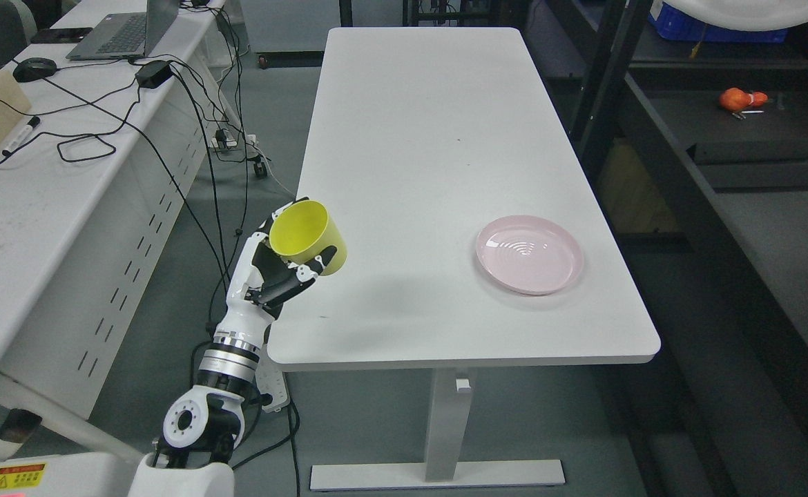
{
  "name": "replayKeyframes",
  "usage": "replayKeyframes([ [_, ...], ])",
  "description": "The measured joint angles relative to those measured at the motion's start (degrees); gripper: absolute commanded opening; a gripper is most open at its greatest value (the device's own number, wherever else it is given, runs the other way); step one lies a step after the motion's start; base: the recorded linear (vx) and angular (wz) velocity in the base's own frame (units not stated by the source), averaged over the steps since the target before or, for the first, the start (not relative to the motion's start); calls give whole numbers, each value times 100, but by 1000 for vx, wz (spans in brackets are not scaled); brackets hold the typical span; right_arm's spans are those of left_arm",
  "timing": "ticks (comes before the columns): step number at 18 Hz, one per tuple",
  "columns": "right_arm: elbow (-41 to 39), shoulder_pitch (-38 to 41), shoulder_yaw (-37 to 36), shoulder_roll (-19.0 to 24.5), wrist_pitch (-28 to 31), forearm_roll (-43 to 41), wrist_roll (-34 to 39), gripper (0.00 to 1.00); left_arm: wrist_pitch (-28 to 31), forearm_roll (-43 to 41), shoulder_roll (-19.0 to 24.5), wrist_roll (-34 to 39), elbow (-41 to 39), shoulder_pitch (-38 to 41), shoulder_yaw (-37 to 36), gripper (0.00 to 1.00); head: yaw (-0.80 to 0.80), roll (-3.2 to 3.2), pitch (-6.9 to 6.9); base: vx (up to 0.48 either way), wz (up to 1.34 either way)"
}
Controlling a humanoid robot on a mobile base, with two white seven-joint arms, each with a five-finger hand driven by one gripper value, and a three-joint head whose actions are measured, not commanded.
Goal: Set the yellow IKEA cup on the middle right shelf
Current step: 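Lift the yellow cup off the table with the left hand, then carry the cup in the left hand toward the dark shelving unit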
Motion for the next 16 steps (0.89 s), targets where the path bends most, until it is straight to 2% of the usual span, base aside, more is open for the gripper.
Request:
replayKeyframes([
  [7, 0, 0, 0, 0, 0, 0, 0, 99, 13, 23, 0, 0, -437, 294, 88, 0, 0, 0, 0, -246, -119],
  [16, 0, 1, 0, 0, 0, 0, 0, 99, -126, 31, 0, 12, -714, 427, 143, 0, 0, 0, 0, -350, -370],
])
